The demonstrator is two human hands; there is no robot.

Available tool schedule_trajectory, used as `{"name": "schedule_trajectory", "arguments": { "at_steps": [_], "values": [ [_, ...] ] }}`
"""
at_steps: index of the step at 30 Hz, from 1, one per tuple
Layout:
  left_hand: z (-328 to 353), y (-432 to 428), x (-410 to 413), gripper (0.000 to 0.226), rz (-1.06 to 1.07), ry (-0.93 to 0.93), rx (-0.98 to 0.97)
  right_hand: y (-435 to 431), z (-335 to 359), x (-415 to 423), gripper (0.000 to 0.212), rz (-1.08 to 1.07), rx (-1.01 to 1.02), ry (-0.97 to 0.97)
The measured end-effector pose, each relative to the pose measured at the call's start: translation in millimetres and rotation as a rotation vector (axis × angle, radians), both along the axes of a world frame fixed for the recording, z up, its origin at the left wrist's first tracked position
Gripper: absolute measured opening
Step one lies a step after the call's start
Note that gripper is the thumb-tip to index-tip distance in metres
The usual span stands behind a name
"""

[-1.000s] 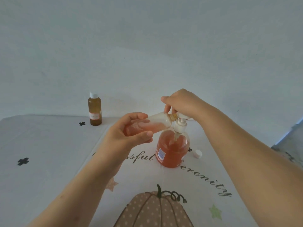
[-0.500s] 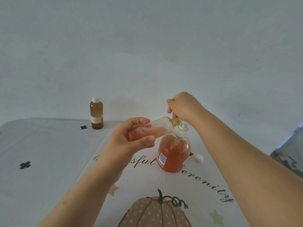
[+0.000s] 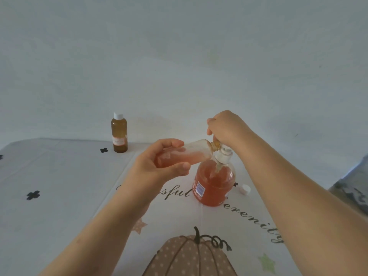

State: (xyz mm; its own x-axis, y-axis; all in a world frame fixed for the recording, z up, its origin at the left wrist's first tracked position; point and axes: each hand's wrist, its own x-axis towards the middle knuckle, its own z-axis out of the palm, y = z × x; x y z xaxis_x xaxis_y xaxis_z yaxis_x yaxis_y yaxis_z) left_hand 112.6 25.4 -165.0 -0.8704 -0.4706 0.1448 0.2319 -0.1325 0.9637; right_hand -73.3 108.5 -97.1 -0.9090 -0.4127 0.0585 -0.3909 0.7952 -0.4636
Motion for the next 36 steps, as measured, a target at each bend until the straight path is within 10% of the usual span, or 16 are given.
{"name": "schedule_trajectory", "arguments": {
  "at_steps": [36],
  "values": [
    [5, 4, 0, 0.044, -0.004, 0.049, 0.000, 4, 12, 7, 0.033, 0.054, -0.021, -0.011]
  ]
}}
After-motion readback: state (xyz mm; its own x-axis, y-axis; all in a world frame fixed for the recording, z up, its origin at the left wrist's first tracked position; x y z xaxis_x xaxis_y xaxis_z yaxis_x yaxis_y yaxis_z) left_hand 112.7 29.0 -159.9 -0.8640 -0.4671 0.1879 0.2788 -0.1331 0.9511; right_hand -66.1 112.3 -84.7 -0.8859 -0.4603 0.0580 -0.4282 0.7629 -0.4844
